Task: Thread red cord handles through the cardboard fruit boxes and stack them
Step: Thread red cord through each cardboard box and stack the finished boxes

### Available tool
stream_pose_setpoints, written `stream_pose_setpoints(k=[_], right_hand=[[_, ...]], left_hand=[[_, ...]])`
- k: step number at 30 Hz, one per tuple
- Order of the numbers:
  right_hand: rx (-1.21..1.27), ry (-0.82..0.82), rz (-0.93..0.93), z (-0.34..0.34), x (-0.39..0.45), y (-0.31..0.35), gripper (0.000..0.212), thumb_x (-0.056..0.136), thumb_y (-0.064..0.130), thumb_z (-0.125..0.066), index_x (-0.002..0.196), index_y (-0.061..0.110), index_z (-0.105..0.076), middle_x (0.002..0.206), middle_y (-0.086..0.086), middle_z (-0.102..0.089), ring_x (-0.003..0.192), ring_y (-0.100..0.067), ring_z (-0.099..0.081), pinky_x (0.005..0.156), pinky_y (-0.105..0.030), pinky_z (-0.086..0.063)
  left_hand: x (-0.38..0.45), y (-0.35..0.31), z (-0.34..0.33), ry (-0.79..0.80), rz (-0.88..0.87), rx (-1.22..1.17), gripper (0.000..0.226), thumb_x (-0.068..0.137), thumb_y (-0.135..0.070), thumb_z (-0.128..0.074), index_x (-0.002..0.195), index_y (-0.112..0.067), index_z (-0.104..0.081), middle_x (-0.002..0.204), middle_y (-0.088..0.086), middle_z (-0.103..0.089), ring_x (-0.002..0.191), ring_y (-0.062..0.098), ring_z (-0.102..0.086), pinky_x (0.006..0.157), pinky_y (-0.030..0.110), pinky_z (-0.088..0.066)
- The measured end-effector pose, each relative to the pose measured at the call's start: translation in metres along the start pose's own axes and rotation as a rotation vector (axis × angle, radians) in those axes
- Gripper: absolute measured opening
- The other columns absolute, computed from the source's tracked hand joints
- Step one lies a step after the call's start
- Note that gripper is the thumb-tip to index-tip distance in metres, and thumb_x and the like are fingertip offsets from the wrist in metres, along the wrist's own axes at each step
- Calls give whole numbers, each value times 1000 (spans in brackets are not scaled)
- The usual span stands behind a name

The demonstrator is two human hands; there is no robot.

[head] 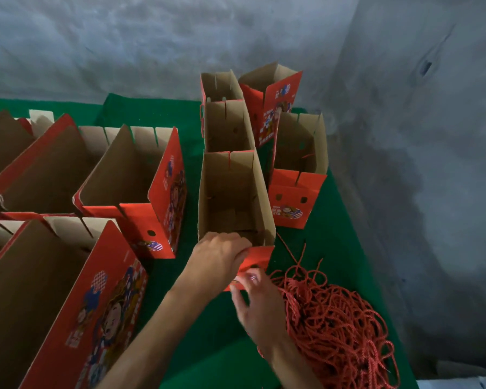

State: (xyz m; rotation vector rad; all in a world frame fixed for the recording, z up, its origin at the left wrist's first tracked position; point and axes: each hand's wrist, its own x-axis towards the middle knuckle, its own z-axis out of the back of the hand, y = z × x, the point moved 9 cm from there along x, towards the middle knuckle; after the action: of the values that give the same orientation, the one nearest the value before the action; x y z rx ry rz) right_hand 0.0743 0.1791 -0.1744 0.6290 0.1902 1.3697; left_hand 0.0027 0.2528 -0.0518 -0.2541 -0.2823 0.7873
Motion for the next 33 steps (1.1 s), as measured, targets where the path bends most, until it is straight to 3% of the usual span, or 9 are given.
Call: stream_pose_setpoints(k=[3, 6, 11, 15, 19, 26, 29, 31, 33], right_hand=[[-119, -16, -78, -13, -20, 19, 44, 87, 41, -77, 128, 29, -68, 147, -15, -50, 132, -31, -56, 102, -40, -55], [-165, 26, -147, -22, -28, 27, 59, 75, 37, -89, 129, 30, -69, 161, -27, -34, 141, -41, -49, 104, -45, -55], [-206, 62, -185, -31, -16, 23, 58, 70, 33, -92, 123, 20, -72, 156, -35, -37, 136, -44, -54, 104, -45, -54], [-275, 57, -159, -40, 13, 18, 70, 74, 34, -87, 136, 12, -62, 155, -36, -36, 129, -42, -57, 106, -45, -52], [-339, 104, -120, -48, 58, 14, 90, 86, 35, -76, 160, 19, -27, 162, -36, -14, 143, -43, -40, 120, -46, -36], [-343, 185, -123, -50, 117, 9, 81, 91, 24, -72, 157, 33, -25, 158, -37, -12, 141, -45, -36, 119, -45, -35], [-276, 184, -143, -51, 115, 9, 78, 91, 20, -72, 155, 35, -30, 160, -36, -12, 146, -47, -29, 120, -43, -36], [-197, 187, -145, -52, 111, 8, 72, 97, 21, -66, 157, 36, -30, 163, -34, -6, 151, -49, -21, 118, -43, -40], [-103, 178, -115, -50, 107, 8, 62, 103, 22, -55, 159, 36, -32, 166, -30, 1, 153, -48, -17, 116, -42, -44]], left_hand=[[3, -7, -3, -24, -54, 14, 24, 104, -29, -50, 117, -29, -70, 109, -11, -69, 98, 14, -64, 95, 33, -45], [0, -11, -2, -66, -82, 4, 25, 105, -29, -48, 118, -29, -69, 110, -11, -68, 99, 13, -63, 97, 31, -43], [-2, -16, 3, -102, -130, -95, 27, 104, -25, -51, 124, -23, -69, 120, -8, -67, 109, 13, -60, 102, 31, -44], [-4, -12, 21, -232, -156, -187, 24, 100, -15, -59, 122, -14, -70, 122, -3, -66, 113, 15, -59, 102, 31, -47], [-4, 9, 45, -357, -104, -163, 31, 98, -14, -61, 129, -12, -67, 133, 1, -60, 125, 18, -54, 111, 39, -42], [-6, 110, 85, -443, 438, 106, 75, 88, -21, -68, 152, -8, -32, 160, 18, -27, 150, 35, -21, 125, 53, -10], [-7, 153, 82, -319, 682, 119, 63, 95, -30, -59, 149, -8, -34, 148, 18, -47, 145, 36, -35, 124, 57, -2], [-5, 167, 80, -255, 730, 98, 35, 100, -25, -48, 131, -10, -51, 117, 15, -69, 119, 36, -60, 124, 57, -13], [-4, 171, 78, -241, 749, 39, 21, 101, -21, -43, 113, -11, -58, 102, 14, -71, 97, 38, -67, 104, 53, -47]])
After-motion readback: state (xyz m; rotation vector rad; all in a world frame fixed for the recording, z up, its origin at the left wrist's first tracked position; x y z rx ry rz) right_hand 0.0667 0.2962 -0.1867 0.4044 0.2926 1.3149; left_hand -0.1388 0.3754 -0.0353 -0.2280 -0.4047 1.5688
